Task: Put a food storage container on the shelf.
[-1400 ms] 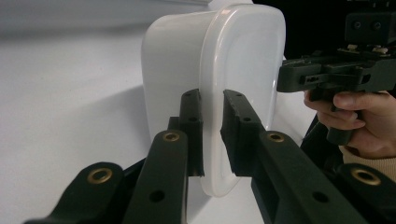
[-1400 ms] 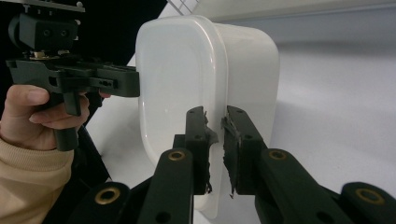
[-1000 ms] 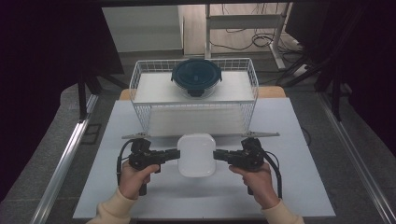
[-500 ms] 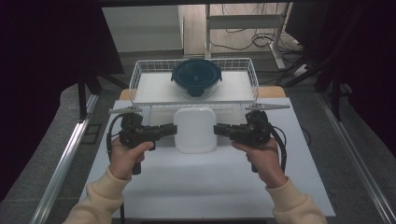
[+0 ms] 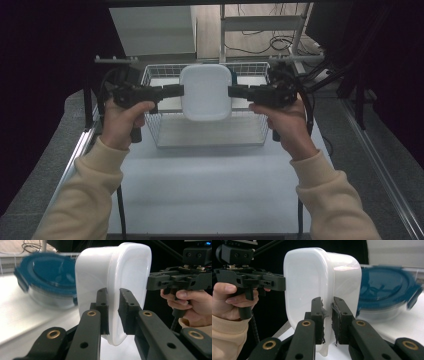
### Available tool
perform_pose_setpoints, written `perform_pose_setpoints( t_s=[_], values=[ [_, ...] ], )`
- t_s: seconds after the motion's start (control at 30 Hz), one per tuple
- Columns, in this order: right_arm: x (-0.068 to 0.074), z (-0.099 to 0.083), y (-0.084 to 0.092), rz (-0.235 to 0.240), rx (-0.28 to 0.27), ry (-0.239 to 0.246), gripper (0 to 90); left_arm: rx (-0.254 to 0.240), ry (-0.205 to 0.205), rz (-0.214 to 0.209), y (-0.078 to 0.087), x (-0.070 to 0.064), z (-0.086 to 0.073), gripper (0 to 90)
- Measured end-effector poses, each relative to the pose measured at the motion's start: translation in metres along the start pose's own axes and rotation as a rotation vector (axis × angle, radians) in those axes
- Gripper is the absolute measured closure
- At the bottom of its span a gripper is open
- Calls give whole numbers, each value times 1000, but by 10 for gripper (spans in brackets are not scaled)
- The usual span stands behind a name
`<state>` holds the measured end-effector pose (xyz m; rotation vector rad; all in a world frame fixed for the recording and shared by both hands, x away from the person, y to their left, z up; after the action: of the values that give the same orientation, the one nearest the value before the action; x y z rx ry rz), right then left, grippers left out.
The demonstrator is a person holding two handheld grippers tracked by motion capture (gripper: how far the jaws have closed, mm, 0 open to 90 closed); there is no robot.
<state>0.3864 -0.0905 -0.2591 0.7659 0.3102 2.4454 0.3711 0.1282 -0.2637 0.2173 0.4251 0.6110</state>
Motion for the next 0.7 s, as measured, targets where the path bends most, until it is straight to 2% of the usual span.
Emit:
perform_pose_setpoints(
  t_s=[0.03, 0.23, 0.37, 0.47, 0.67, 0.7],
  values=[
    [0, 0, 0, 0, 0, 0, 796, 0, 0, 0, 0, 0, 0, 794],
    [-5, 35, -3, 2, -5, -18, 796, 7, 22, -9, -6, 13, 36, 793],
    [-14, 51, -7, 1, 8, -38, 794, 20, 30, -12, -11, 21, 46, 797],
    [-24, 57, -14, -2, 21, -56, 794, 35, 51, -14, -18, 33, 49, 796],
    [-35, 57, -26, -4, 50, -94, 793, 54, 78, -1, -26, 46, 46, 796],
    [-40, 58, -30, -16, 65, -105, 791, 60, 90, 3, -29, 51, 45, 797]
  ],
)
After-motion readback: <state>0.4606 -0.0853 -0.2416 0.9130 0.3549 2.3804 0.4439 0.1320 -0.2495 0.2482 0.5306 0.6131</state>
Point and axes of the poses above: each handheld gripper's, and its own axes: y roughly backward along the jaws, z roughly out of its top, x roughly to its left, the point moved 7 cm from there along -y, roughly forward along the jaws, and after that the axes turned 8 degrees about -y, right-handed, at the moved point
